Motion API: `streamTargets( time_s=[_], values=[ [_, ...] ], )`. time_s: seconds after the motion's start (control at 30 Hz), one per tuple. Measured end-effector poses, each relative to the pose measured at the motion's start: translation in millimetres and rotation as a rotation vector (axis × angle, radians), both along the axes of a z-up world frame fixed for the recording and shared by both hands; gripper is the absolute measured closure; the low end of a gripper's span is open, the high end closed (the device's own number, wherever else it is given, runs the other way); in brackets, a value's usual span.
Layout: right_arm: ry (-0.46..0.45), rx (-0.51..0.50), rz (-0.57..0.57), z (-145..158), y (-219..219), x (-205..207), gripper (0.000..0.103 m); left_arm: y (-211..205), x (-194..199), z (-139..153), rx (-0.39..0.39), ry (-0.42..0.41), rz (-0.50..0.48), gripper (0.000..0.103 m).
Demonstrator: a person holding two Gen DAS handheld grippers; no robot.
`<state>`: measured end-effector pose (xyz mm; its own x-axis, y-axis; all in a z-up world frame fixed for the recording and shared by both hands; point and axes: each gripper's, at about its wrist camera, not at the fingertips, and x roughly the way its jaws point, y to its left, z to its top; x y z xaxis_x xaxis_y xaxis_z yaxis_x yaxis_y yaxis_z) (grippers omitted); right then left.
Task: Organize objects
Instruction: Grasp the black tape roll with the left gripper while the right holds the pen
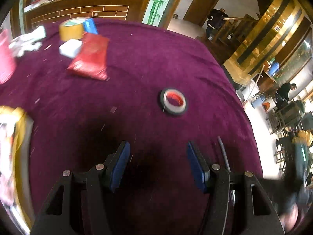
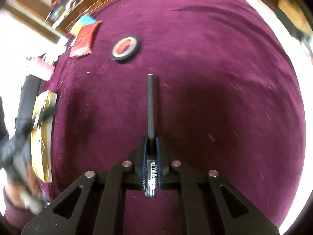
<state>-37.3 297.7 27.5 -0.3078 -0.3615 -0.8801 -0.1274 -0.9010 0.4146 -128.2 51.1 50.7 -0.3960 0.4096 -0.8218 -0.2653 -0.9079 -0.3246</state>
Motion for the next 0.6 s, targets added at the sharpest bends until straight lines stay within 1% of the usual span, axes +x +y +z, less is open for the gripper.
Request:
streamTargets(
  time_s=[0.07,0.17,0.2,0.33,0.4,0.47,0.5,0.53,0.6],
  values=[
    [0.004,-0.015,-0.035,0,8,12,0.096,17,-29,-5,0.016,-0.003,-0.005,0.049],
    [0.009,-0.062,-0.085,0,23,28,0.096,35,-54,-13,-0.024,0.005,-0.001,0.049],
    [0.012,-0.070,-0.095,1,28,33,0.096,42,-62,-17,-0.053,0.010,0.003,0.049],
    [0.028,-0.097,-0.122,3,32,38,0.096,53,-78,-30,-0.091,-0.006,0.004,0.050],
    [0.033,-0.110,-0.127,2,31,40,0.096,59,-84,-38,-0.115,-0.018,-0.012,0.050],
    [0.034,-0.117,-0.133,2,34,38,0.096,69,-81,-47,-0.176,-0.013,-0.049,0.056],
    [0.035,-0.118,-0.134,1,34,38,0.096,74,-78,-51,-0.205,0.009,-0.062,0.057],
    [0.035,-0.118,-0.135,0,36,38,0.096,76,-76,-52,-0.218,0.024,-0.065,0.058],
    [0.035,-0.114,-0.132,0,35,35,0.096,80,-76,-52,-0.250,0.036,-0.056,0.068]
  ],
)
